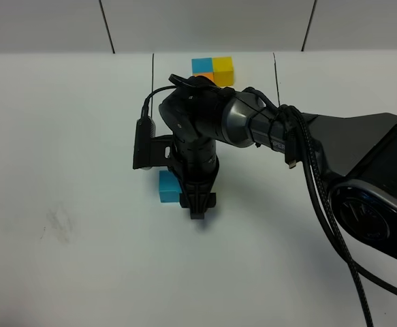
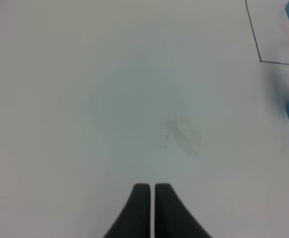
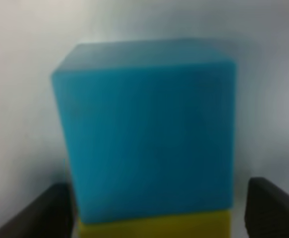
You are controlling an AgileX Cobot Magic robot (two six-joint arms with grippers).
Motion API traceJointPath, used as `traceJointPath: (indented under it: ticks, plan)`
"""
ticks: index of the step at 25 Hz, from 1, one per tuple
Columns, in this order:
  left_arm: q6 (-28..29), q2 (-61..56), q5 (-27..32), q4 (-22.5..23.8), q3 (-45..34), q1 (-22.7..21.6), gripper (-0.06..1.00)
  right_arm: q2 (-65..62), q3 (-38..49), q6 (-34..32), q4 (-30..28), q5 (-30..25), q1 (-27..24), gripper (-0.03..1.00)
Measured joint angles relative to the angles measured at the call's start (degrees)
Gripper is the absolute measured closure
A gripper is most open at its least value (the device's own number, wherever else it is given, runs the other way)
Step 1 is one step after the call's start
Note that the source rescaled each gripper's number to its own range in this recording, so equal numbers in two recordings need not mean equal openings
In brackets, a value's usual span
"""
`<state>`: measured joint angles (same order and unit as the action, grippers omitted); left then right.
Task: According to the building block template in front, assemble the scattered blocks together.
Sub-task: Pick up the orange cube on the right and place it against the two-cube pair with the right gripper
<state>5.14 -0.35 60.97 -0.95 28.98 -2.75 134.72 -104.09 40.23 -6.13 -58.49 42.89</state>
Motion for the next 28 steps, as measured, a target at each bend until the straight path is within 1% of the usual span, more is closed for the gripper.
traceJointPath:
  ticks: [4,11,15,17,18,20,21,22,25,26,28]
  plan:
    - [0.0,0.0,0.0,0.0,0.0,0.0,0.94,-1.67,0.12,-1.03,-1.52,-2.52,0.12,0.13]
    - [0.0,0.0,0.0,0.0,0.0,0.0,0.94,-6.36,0.12,-3.43,-3.44,-4.85,0.12,0.12]
    - [0.0,0.0,0.0,0.0,0.0,0.0,0.94,-9.52,0.12,-5.35,-6.06,-7.05,0.12,0.12]
    - [0.0,0.0,0.0,0.0,0.0,0.0,0.94,-10.98,0.12,-6.44,-7.59,-8.56,0.12,0.14]
    - [0.0,0.0,0.0,0.0,0.0,0.0,0.94,-11.78,0.12,-6.95,-8.33,-9.5,0.12,0.16]
    - [0.0,0.0,0.0,0.0,0.0,0.0,0.94,-12.98,0.12,-7.9,-9.38,-10.5,0.05,0.25]
    - [0.0,0.0,0.0,0.0,0.0,0.0,0.94,-13.48,0.12,-8.4,-9.43,-10.79,-0.06,0.33]
    - [0.0,0.0,0.0,0.0,0.0,0.0,0.94,-13.69,0.12,-8.88,-9.56,-10.95,-0.24,0.44]
    - [0.0,0.0,0.0,0.0,0.0,0.0,0.94,-14.14,0.12,-10.16,-9.1,-11.13,-1.53,0.8]
    - [0.0,0.0,0.0,0.0,0.0,0.0,0.94,-14.27,0.12,-10.54,-8.66,-11.13,-2.03,0.87]
    - [0.0,0.0,0.0,0.0,0.0,0.0,0.94,-14.66,0.12,-10.87,-7.44,-11.13,-3.35,0.92]
